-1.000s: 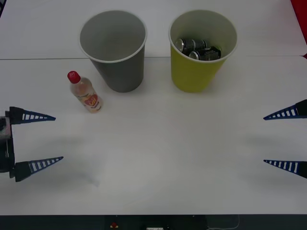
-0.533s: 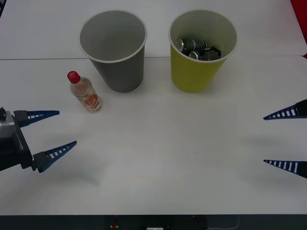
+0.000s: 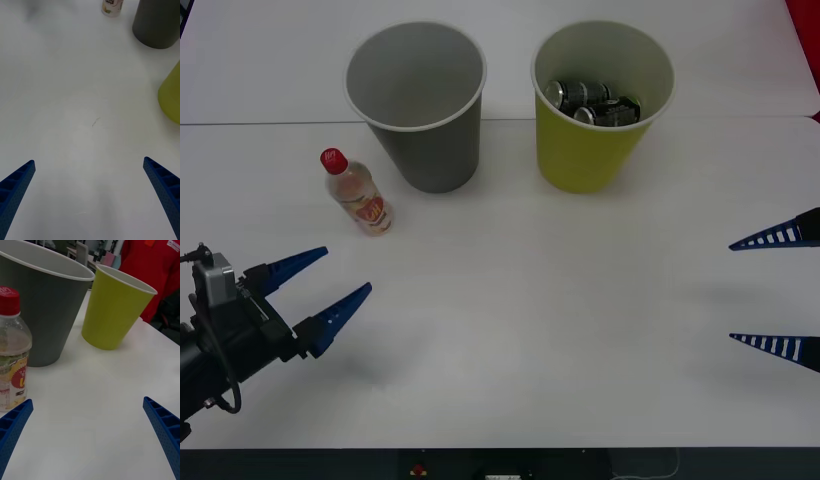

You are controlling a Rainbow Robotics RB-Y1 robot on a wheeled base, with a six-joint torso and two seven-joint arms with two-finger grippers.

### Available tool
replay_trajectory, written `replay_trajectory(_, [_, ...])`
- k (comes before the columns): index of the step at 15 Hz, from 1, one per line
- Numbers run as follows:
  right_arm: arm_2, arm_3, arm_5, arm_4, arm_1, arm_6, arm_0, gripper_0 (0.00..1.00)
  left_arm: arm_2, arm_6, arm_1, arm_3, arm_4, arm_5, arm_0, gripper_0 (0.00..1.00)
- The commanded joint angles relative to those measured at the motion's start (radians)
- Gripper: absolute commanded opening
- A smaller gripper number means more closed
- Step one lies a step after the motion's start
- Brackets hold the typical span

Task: Put the can into the green bin and the plastic bottle into the gray bin

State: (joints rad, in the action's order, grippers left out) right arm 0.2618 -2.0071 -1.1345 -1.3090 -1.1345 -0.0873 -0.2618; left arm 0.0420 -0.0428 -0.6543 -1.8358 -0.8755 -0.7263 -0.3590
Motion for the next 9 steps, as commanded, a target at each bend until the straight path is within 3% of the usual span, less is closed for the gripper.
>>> replay_trajectory(1, [0.0, 0.0, 0.0, 0.0, 0.0, 0.0, 0.0, 1.0, -0.042, -0.006, 0.048, -0.007, 0.058, 0.117, -0.001, 1.0])
replay_trajectory(4, [0.0, 0.0, 0.0, 0.0, 0.0, 0.0, 0.0, 1.0, -0.062, 0.001, 0.07, -0.011, 0.124, 0.265, -0.008, 1.0])
replay_trajectory(9, [0.0, 0.0, 0.0, 0.0, 0.0, 0.0, 0.0, 1.0, -0.079, 0.017, 0.076, -0.013, 0.193, 0.401, 0.0, 1.0])
